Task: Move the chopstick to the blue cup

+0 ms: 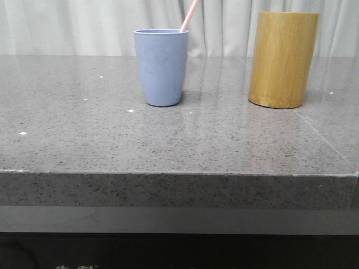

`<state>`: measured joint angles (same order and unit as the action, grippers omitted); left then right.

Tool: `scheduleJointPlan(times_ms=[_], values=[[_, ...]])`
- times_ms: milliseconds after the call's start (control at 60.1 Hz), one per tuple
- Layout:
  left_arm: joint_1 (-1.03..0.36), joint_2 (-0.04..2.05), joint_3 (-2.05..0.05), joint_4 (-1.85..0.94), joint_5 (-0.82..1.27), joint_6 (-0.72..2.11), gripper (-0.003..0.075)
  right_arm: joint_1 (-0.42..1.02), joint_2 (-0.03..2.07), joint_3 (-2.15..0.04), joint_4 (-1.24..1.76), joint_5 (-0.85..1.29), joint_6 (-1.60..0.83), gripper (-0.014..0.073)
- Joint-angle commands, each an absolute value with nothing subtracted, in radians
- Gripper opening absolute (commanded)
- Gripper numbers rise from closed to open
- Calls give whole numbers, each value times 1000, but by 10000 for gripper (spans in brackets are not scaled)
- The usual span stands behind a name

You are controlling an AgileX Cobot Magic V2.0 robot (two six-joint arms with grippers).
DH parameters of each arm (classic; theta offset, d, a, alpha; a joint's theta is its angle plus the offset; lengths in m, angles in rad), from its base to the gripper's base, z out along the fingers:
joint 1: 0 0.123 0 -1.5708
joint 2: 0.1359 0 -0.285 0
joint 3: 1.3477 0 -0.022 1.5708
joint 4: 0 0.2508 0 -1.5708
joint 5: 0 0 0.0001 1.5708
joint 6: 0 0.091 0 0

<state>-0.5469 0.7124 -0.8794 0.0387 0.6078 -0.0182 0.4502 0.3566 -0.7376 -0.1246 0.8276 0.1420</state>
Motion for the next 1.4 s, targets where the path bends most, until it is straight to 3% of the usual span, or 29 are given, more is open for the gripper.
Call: scheduleJointPlan(times_ms=[0,249,665,865,1031,1380], values=[[-521,674,-867,43,498,-28,-19,443,363,-760,-144,761,141,-69],[-311,454,-586,8,310,-28,-19,443,363,-760,-144,761,141,-69],[-112,68,-170,-35,133,-28,-19,443,363,-760,-144,761,141,-69],[-94,-33,-76,-41,124,-28,-19,443,363,-760,-144,761,141,-69],[-94,-31,10,-78,0,-28,-19,443,365,-760,-144,763,141,-69],[-94,-31,10,-78,0,-28,-19,443,365,-760,-144,761,141,-69]])
